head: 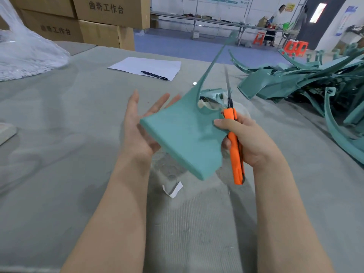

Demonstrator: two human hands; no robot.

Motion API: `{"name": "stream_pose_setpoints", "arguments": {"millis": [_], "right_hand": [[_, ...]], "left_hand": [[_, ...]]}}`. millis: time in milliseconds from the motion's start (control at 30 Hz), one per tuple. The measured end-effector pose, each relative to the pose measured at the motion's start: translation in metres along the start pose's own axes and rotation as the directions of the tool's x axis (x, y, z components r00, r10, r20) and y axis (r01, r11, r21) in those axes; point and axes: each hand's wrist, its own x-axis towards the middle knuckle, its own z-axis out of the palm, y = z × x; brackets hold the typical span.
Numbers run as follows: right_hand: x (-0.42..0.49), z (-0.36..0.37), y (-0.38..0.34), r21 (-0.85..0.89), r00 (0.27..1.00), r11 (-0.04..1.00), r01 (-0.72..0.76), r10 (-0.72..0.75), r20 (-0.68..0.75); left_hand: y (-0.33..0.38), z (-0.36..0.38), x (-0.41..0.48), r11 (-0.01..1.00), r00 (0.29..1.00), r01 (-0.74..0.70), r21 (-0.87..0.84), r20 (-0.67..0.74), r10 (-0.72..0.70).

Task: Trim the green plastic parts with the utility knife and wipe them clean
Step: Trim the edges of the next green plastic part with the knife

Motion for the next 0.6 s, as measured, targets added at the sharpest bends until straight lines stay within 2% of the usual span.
{"name": "stream_pose_setpoints", "arguments": {"millis": [133,200,333,400,500,533,600], "right_hand": [[-0.008,0.002,-0.002,-0.047,0.981,0.995,-0.085,0.092,0.168],[-0.011,0.004,-0.002,-0.118,0.957,0.988,-0.102,0.130,0.259],[-0.009,0.005,-0.001,-0.165,0.913,0.978,-0.125,0.179,0.368],[-0.008,0.005,0.002,-0.143,0.885,0.982,-0.123,0.174,0.432],[-0.009,0.006,0.005,-0.092,0.847,0.992,-0.091,0.126,0.517],[-0.007,0.007,0.007,-0.069,0.858,0.994,-0.079,0.103,0.503],[-0.003,0.011,0.005,-0.057,0.940,0.996,-0.072,0.087,0.331]], "left_hand": [[-0.009,0.012,-0.002,0.991,0.990,0.107,0.086,0.078,-0.113],[-0.009,0.017,-0.002,0.989,0.992,0.096,0.112,0.074,-0.105],[-0.006,0.021,0.005,0.971,0.999,0.004,0.237,-0.050,0.008],[-0.006,0.023,0.006,0.965,0.999,-0.025,0.262,-0.032,0.035],[-0.006,0.023,0.005,0.954,1.000,0.011,0.299,0.007,-0.014],[-0.007,0.023,0.005,0.950,0.999,0.049,0.307,0.000,-0.052],[-0.008,0.023,0.005,0.929,0.990,0.142,0.343,-0.031,-0.140]]}}
